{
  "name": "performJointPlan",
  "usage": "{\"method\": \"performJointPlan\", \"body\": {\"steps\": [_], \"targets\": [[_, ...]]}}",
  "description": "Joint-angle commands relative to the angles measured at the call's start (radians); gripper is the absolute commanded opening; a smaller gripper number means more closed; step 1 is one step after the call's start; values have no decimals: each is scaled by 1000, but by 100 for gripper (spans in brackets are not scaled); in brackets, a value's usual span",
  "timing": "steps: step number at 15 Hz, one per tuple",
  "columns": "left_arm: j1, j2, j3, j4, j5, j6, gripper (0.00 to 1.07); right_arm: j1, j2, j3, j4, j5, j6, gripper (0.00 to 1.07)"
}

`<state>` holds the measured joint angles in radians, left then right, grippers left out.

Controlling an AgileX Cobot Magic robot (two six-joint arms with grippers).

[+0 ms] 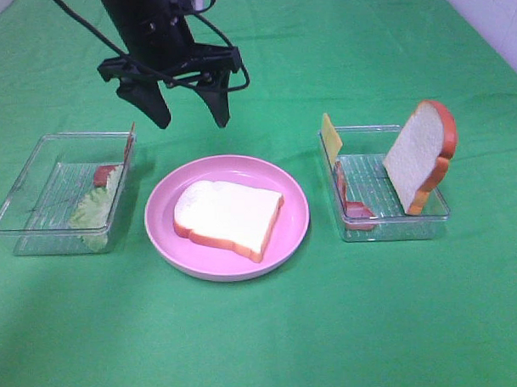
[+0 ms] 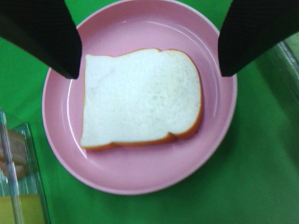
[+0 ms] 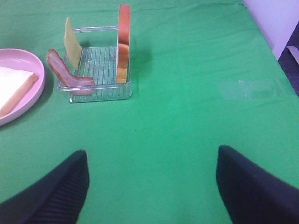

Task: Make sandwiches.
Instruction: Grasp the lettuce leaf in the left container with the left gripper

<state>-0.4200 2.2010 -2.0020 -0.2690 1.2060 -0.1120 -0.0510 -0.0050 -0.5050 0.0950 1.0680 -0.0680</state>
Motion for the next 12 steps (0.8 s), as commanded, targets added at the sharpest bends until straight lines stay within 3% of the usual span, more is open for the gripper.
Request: {"method": "performJointPlan", "body": {"steps": [1, 5, 8, 9, 10, 11, 12], "targets": [[-8, -8, -69, 20, 83, -15, 76, -6, -8, -3, -4, -12, -11, 72], [-3, -62, -96, 83, 83, -15, 74, -6, -8, -3, -4, -12, -11, 72], [-3, -162, -1, 153, 83, -43, 68, -6, -8, -3, -4, -12, -11, 72], [-3, -206, 51, 166, 83, -55, 68, -6, -8, -3, -4, -12, -11, 72], [-3, -302, 208, 198, 83, -105, 68, -6, -8, -3, -4, -12, -11, 72], [-3, -342, 292, 229, 83, -130, 68, -6, -8, -3, -4, -12, -11, 72], [-3, -356, 325, 240, 83, -142, 68, -6, -8, -3, -4, -12, -11, 72]]}}
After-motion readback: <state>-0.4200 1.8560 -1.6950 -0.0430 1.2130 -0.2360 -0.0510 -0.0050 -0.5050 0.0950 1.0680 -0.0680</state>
